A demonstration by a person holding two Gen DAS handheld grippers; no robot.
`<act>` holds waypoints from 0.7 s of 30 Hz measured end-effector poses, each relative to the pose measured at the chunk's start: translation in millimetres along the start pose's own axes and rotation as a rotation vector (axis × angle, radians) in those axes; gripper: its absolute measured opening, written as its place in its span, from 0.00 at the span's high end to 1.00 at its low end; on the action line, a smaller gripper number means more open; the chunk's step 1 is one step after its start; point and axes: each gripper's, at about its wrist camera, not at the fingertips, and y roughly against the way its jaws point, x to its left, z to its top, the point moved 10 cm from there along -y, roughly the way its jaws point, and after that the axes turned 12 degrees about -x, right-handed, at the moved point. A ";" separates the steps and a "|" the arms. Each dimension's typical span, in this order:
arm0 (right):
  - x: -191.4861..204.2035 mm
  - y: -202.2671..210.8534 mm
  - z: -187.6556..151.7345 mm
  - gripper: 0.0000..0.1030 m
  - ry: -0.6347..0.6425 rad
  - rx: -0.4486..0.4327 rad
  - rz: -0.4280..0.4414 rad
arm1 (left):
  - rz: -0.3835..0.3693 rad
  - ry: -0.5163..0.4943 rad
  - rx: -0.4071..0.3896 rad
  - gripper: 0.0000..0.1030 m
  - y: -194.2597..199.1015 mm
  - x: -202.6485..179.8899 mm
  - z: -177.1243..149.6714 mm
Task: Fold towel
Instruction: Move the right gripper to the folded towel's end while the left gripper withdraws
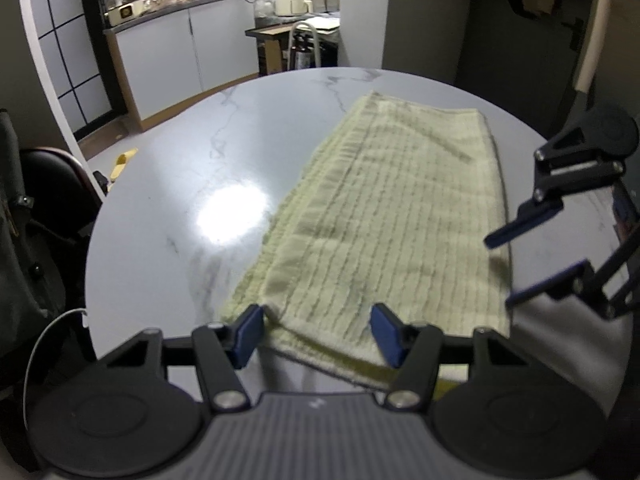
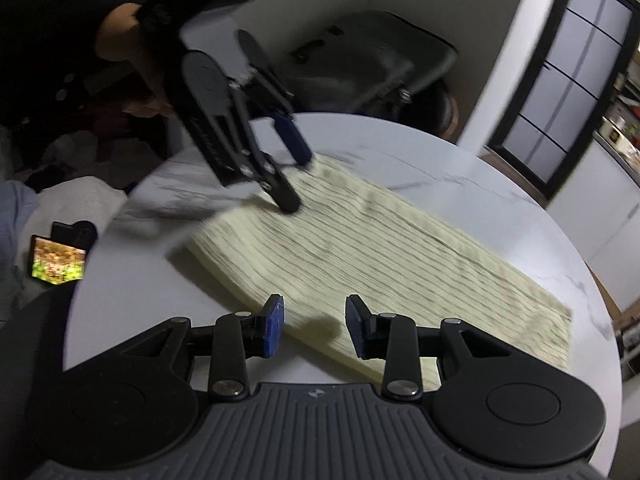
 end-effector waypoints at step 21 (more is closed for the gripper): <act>47.1 -18.7 15.8 0.63 0.007 -0.008 0.087 | 0.075 0.020 -0.034 0.39 12.7 23.1 -6.6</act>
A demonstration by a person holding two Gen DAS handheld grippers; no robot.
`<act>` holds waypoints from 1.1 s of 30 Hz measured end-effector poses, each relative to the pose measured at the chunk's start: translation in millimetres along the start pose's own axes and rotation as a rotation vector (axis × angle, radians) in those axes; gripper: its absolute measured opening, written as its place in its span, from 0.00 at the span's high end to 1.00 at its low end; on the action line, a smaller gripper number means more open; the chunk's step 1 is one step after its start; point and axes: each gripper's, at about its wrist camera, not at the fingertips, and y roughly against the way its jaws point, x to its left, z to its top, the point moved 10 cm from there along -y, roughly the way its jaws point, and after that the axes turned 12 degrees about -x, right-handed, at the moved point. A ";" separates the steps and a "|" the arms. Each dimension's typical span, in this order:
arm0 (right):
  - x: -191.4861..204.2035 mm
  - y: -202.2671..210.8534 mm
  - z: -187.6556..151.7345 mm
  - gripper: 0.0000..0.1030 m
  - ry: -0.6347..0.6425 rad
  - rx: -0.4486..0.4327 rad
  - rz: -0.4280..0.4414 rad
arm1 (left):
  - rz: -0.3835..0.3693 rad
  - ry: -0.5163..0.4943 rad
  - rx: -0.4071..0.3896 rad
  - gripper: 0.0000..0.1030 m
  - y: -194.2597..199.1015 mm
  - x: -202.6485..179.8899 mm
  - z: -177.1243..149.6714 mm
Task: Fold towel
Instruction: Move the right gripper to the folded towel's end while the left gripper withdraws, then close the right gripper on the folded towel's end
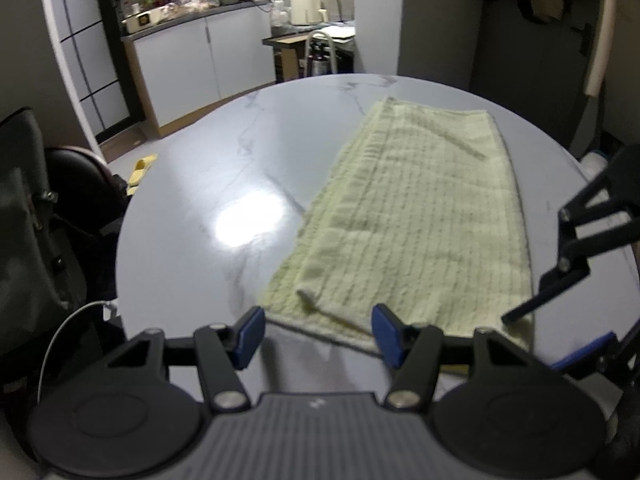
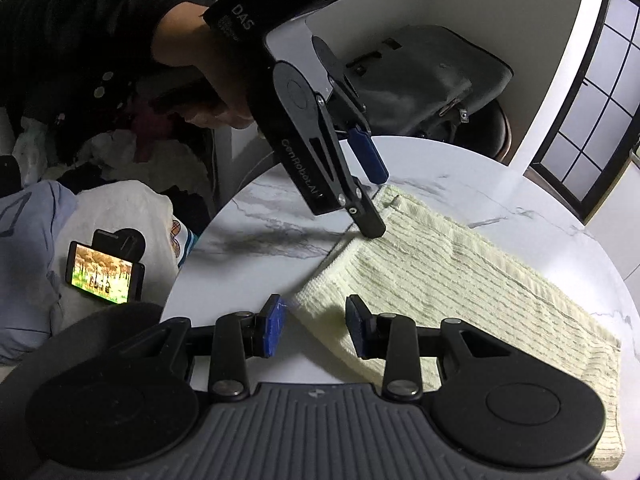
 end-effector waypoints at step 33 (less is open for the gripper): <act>1.3 24.8 -1.5 0.94 -0.078 -0.106 -0.025 | -0.025 0.084 -0.009 0.92 -1.4 -3.9 16.8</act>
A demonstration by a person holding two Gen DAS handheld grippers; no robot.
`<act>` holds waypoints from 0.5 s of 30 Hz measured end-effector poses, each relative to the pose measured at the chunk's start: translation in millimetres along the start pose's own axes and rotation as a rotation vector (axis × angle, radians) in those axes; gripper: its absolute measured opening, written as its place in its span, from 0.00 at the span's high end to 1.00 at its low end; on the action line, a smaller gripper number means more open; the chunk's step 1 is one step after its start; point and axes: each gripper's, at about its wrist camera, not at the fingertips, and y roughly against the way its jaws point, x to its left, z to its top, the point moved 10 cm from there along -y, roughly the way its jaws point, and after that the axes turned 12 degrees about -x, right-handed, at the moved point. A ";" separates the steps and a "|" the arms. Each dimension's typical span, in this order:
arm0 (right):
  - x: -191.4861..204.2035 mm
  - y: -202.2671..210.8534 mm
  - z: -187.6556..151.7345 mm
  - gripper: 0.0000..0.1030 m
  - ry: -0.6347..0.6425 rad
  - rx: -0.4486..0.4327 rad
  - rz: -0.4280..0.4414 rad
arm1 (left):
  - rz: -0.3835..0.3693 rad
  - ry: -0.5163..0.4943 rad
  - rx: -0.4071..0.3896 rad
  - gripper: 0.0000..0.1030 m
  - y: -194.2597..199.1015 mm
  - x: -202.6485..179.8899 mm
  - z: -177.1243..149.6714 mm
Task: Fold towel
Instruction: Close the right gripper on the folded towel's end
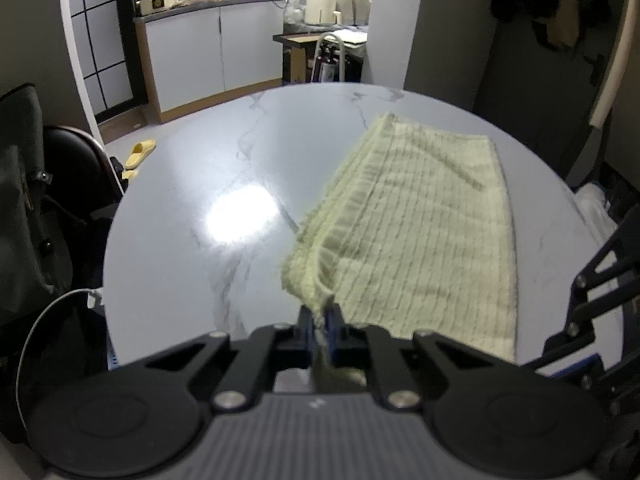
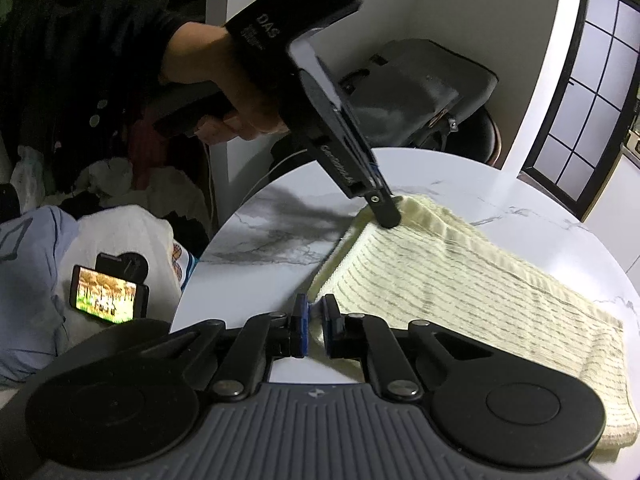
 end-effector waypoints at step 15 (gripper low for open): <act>19.5 14.2 25.7 0.94 -0.035 -0.120 0.052 | 0.031 -0.064 0.033 0.92 37.3 -6.0 5.1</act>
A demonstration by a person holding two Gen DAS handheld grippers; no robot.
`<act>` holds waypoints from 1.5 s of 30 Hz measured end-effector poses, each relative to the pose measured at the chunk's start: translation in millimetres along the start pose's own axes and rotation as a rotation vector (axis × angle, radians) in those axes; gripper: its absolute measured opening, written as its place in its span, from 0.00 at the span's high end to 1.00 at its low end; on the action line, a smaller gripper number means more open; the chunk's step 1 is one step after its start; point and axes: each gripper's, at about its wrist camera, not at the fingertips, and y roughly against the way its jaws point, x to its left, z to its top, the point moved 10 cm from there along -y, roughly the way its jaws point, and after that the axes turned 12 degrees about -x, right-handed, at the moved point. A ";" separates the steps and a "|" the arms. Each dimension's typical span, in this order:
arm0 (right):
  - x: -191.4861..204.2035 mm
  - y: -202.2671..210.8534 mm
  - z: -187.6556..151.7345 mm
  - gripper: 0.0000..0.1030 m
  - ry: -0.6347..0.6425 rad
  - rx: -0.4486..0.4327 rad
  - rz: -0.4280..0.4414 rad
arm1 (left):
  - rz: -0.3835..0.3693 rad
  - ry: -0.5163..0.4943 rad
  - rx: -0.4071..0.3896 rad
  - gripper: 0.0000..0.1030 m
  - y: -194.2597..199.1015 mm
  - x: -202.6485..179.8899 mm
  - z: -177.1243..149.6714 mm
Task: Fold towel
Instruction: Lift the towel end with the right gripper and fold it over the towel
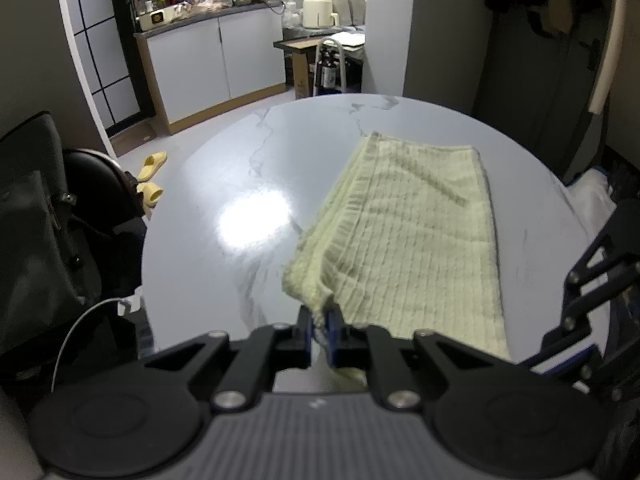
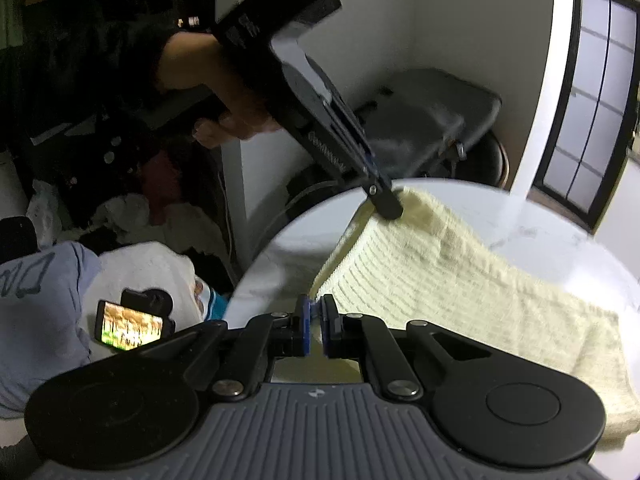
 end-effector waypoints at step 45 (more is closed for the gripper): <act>-111.5 69.4 -0.9 0.94 -0.178 -0.166 -0.190 | 0.034 -0.022 0.072 0.91 -72.2 -32.0 78.8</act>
